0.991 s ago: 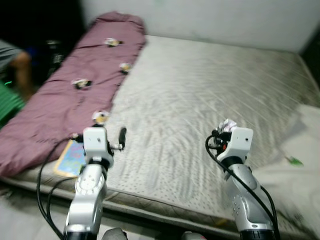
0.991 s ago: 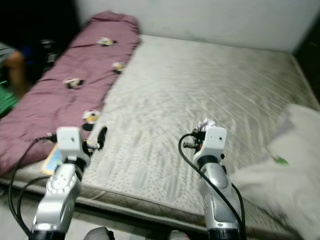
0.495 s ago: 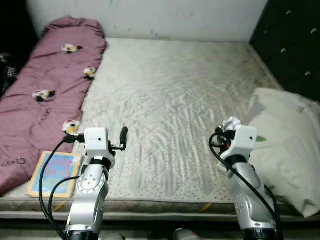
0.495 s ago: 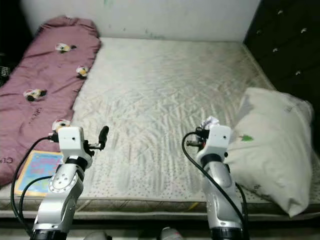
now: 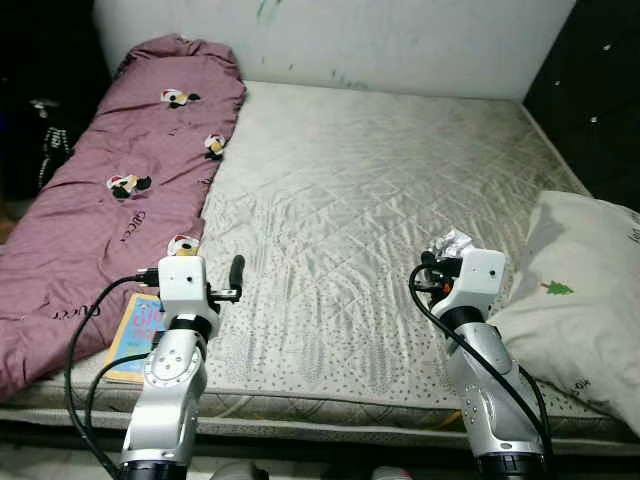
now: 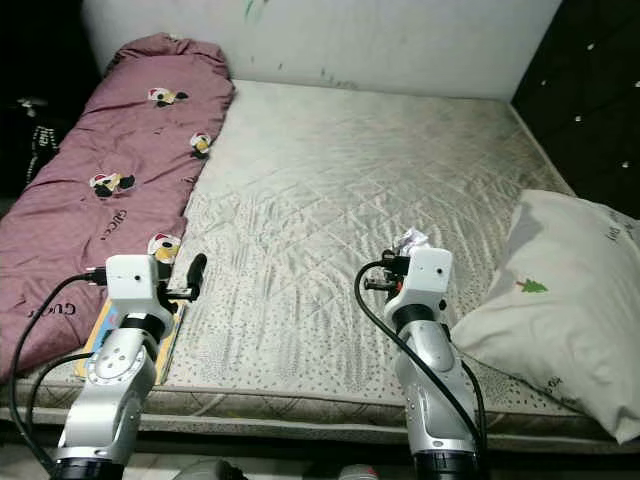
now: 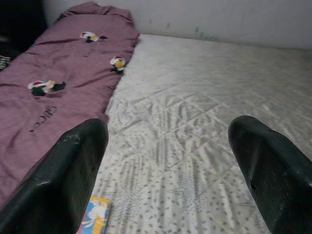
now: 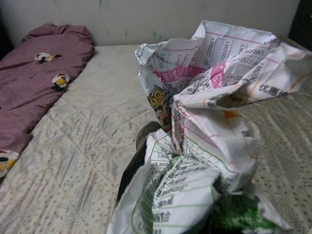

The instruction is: Clean up the room

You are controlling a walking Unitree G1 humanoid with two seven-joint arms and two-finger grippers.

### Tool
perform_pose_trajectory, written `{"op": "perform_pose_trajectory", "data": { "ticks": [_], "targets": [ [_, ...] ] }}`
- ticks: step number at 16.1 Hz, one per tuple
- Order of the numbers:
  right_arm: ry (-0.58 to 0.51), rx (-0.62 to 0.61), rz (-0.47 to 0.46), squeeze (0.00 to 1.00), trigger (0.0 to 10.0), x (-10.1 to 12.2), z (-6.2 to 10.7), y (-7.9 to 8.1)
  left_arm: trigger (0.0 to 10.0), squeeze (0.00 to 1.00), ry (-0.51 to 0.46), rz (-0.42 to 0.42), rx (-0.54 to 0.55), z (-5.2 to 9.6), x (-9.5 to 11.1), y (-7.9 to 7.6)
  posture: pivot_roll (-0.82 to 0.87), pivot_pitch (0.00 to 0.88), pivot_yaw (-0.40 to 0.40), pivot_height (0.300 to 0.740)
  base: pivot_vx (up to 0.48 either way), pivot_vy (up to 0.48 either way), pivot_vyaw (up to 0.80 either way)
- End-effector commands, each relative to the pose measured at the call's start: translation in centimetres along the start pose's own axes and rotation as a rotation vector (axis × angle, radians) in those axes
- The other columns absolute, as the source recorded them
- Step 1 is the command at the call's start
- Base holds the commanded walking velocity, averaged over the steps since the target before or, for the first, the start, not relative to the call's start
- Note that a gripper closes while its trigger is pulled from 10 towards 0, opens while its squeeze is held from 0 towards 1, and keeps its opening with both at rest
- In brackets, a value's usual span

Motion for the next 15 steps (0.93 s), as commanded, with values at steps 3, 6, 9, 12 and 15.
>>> {"op": "perform_pose_trajectory", "data": {
  "ticks": [3,6,9,12,15],
  "targets": [
    [0.005,-0.005,0.006,0.0,10.0,-0.11,-0.09,-0.23,10.0,0.0,0.003,0.0,-0.006,-0.03,-0.05,-0.33,-0.04,0.0,-0.016,0.74,0.0,0.373,0.0],
    [0.006,0.002,0.012,0.0,10.0,-0.16,-0.09,-0.02,10.0,0.0,0.003,0.001,-0.004,0.0,-0.07,-0.3,-0.04,0.0,-0.015,0.74,0.0,0.379,-0.48],
    [0.009,0.005,0.01,0.0,10.0,-0.23,-0.04,-0.03,10.0,0.0,0.004,0.004,-0.002,0.01,-0.08,-0.36,-0.04,0.0,-0.019,0.74,0.0,0.379,-0.38],
    [0.012,0.006,0.002,0.0,10.0,-0.27,0.02,0.03,10.0,0.0,0.004,0.006,-0.003,0.03,-0.11,-0.42,-0.05,0.0,-0.019,0.74,0.0,0.38,0.0],
    [0.016,0.004,0.003,0.0,10.0,-0.37,0.04,0.05,10.0,0.0,-0.01,0.001,-0.012,0.04,0.08,-0.67,-0.04,0.0,-0.021,0.74,0.0,0.109,0.0]
  ]
}}
Point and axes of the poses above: a point about 5 cm out from each wrist's last joint towards the gripper, its own z axis pointing back from the gripper into the wrist, its own x axis along the axis of the wrist's last joint, y = z × x, the point moved 5 cm from there along -z, pointing out of the wrist towards the gripper, and after that the axes turned 1 degree about -z, right-handed, at the moved point
